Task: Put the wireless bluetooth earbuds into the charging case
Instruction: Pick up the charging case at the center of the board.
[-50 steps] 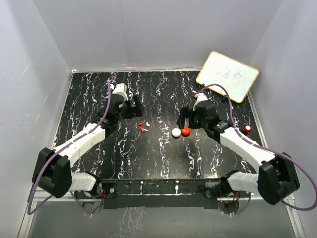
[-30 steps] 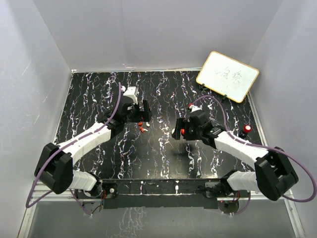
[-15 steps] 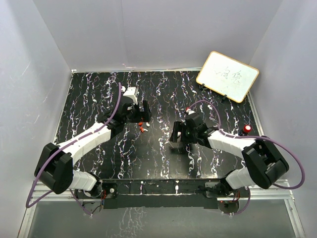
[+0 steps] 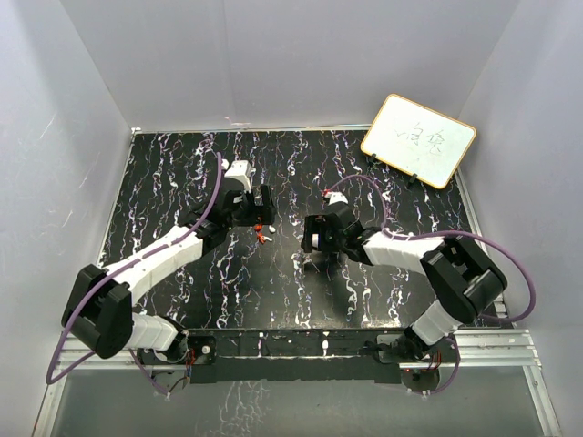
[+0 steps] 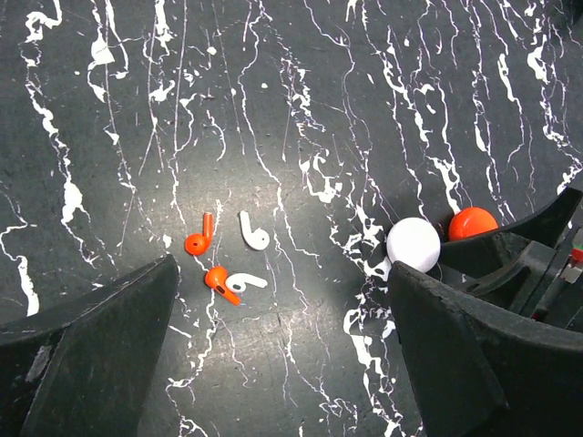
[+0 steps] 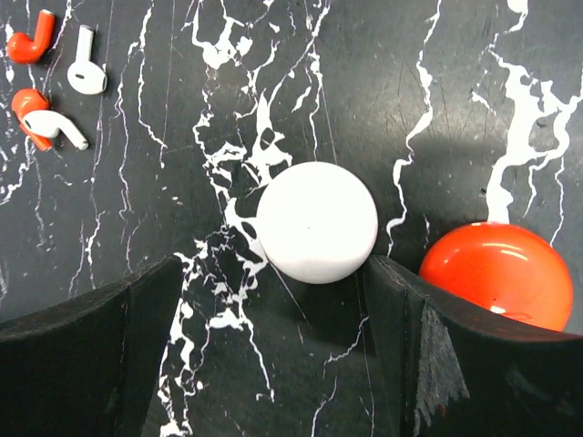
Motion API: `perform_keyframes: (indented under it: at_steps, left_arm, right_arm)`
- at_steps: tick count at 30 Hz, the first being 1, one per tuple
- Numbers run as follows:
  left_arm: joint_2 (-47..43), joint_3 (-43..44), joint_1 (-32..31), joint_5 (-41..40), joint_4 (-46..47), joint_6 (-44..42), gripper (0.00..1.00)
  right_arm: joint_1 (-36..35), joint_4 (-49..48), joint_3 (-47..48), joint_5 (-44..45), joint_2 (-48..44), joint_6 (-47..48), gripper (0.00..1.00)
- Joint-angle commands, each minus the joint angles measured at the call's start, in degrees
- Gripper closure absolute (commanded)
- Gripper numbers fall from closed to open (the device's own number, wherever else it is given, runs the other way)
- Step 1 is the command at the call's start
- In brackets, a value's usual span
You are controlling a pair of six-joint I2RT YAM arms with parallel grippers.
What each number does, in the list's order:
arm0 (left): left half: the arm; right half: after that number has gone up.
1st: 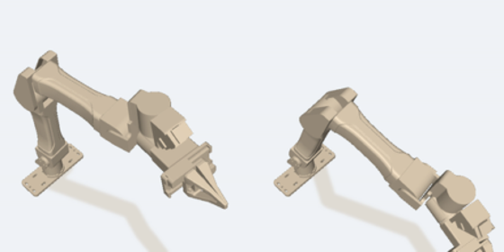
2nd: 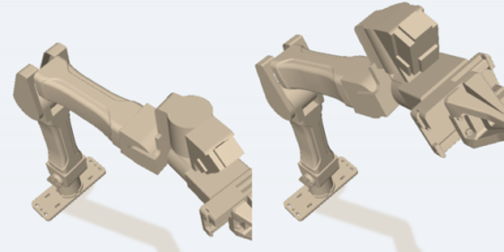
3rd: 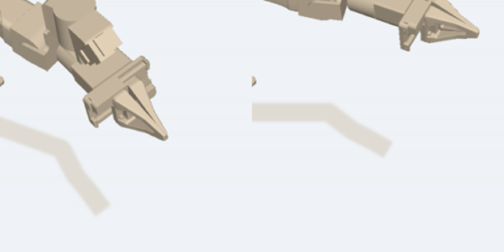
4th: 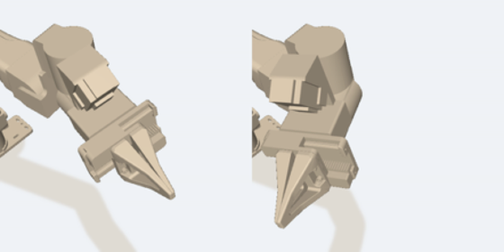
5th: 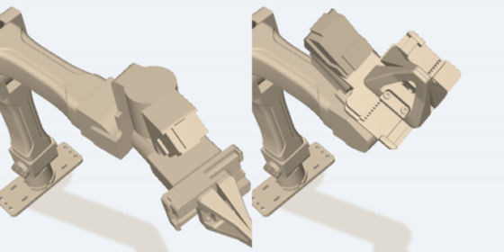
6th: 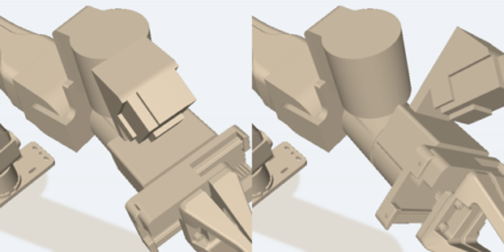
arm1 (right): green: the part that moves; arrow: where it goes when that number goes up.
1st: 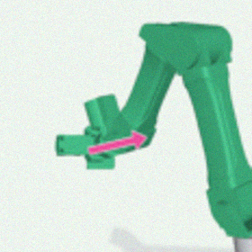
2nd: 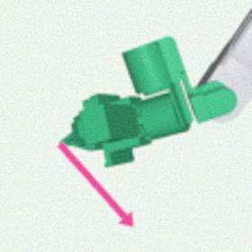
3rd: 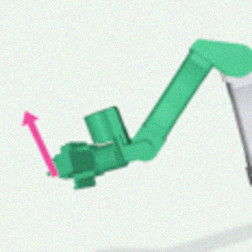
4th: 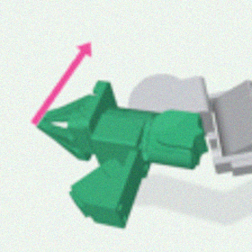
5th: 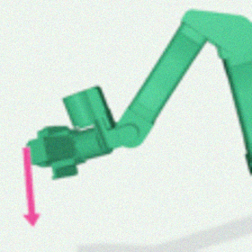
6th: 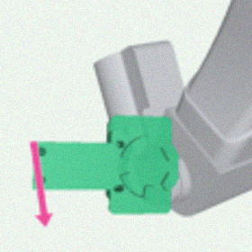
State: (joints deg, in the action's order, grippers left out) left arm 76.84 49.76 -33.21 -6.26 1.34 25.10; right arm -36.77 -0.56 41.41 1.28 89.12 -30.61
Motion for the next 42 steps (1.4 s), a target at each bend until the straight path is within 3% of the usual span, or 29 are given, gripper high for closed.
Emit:
perform_keyframes:
  at_steps: [1,6,13,19,32,42]
  left_arm:
    - [-3.2,-0.3,-0.2,-2.0,-1.9,-1.1,0.02]
    - [-3.8,-0.8,-0.2,-2.8,-2.4,-1.3,0.01]
    - [-4.7,-0.8,-0.2,-4.0,-3.6,-1.6,0.01]
    - [-5.4,-1.1,-0.2,-4.6,-4.4,-1.8,0.01]
    - [-6.1,-2.1,-0.2,-5.0,-4.0,-1.6,0.01]
    - [-7.3,-2.5,-0.2,-5.7,-4.7,-1.6,0.01]
  right_arm:
    - [-2.5,4.0,1.1,8.4,3.8,2.3,0.2]
    - [-4.5,4.0,2.6,12.7,6.9,3.6,0.2]
    - [-7.0,5.9,6.6,16.6,12.3,3.3,0.3]
    - [-8.5,10.4,8.3,19.7,11.7,1.6,0.32]
    - [-9.5,13.0,6.3,18.4,4.6,0.9,0.31]
    - [-10.3,9.9,8.4,16.6,7.3,2.1,0.31]
